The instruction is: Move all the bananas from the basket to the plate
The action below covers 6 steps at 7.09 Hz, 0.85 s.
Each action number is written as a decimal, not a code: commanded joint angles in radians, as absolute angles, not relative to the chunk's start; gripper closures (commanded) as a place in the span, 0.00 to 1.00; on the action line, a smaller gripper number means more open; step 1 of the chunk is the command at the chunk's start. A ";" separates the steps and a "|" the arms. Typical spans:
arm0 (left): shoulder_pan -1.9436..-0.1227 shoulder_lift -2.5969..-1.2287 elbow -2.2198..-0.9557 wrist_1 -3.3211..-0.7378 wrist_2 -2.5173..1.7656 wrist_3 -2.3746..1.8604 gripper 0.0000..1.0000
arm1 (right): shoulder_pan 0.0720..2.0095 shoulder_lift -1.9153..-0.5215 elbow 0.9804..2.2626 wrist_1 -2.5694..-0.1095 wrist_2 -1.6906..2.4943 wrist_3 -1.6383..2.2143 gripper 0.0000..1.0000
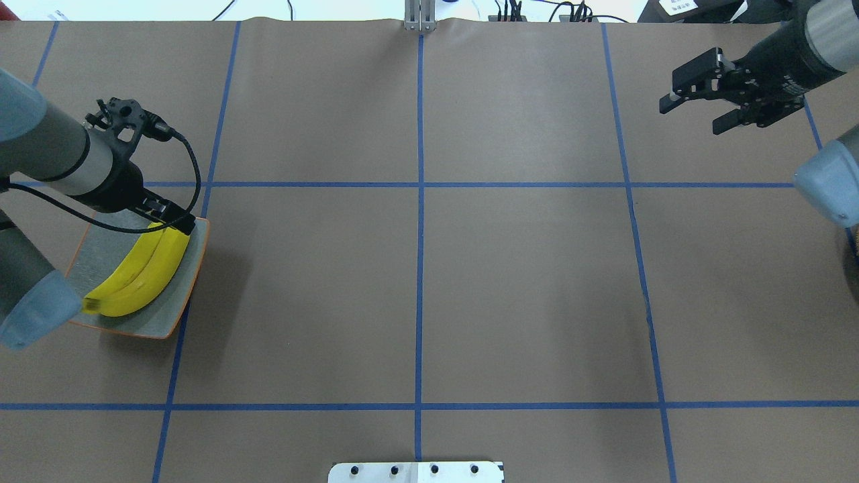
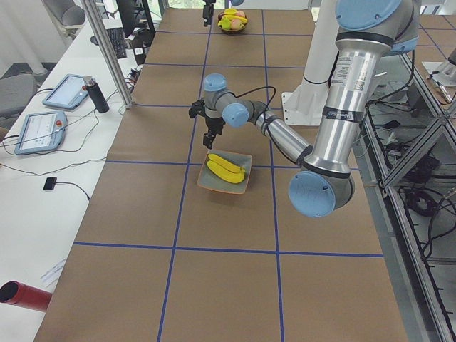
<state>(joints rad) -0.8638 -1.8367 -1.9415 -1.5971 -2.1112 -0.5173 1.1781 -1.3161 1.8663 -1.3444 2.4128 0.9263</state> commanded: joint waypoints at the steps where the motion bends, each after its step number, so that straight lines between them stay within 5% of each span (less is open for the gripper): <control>1: -0.877 -1.968 -1.933 -1.453 -2.131 -0.531 0.00 | 1.297 -1.446 1.801 -1.353 2.411 0.566 0.00; 6: -0.867 -1.989 -1.925 -1.459 -2.125 -0.586 0.00 | 1.503 -1.602 1.694 -1.528 2.362 -0.057 0.00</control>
